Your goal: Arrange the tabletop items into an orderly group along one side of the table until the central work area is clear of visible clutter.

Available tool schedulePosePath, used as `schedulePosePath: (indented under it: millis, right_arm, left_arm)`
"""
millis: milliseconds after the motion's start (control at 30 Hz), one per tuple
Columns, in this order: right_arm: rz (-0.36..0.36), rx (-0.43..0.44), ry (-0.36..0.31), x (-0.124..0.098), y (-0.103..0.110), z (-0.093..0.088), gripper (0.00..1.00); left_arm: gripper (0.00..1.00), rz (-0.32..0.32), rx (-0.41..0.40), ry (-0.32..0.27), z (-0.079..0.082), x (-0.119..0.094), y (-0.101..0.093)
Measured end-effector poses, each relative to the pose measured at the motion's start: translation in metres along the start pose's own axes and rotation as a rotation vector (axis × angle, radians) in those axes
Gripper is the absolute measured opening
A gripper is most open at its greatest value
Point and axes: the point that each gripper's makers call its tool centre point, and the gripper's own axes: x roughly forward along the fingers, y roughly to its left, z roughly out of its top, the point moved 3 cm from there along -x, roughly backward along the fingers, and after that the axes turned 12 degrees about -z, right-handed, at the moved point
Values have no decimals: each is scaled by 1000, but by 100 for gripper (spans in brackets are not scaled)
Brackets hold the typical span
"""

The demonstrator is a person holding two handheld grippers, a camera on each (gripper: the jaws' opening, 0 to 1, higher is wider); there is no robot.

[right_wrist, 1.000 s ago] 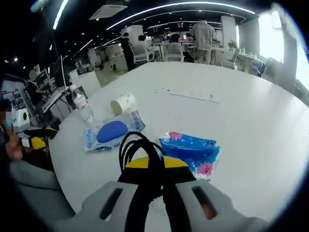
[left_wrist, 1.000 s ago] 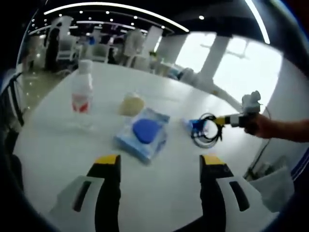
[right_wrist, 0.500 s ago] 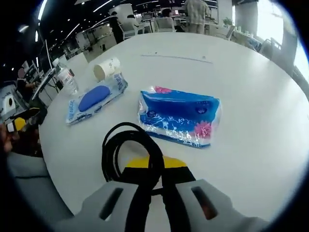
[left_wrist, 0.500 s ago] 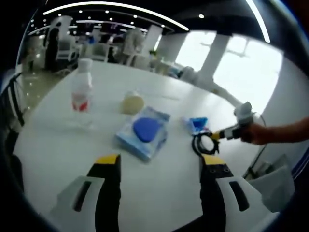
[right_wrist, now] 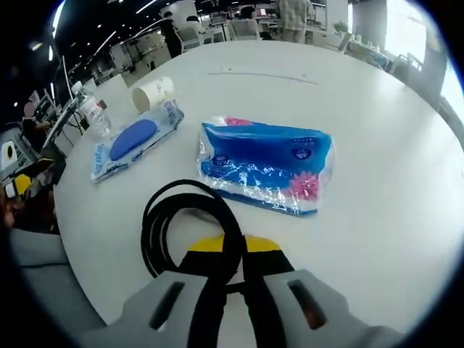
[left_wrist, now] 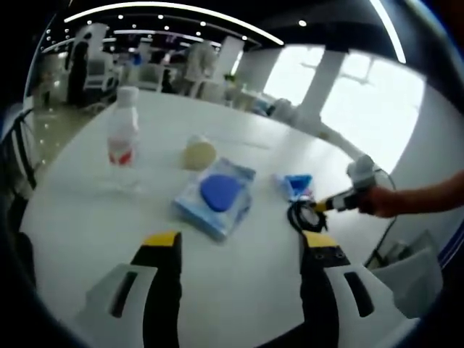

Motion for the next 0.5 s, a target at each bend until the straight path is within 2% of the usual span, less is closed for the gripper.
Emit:
schedulePosePath:
  millis: [367,400,500]
  right_arm:
    - [0,-4,5,-1,3,-1,6]
    - [0,2,6,5,-1,1,6]
    - [8,5,5,6,1,0,6]
  left_arm:
    - [62,0,2,9,-1,1,-1]
    - [62,-1,1,10,-2,1,-1]
    - [61,0,0,11,-2,1,0]
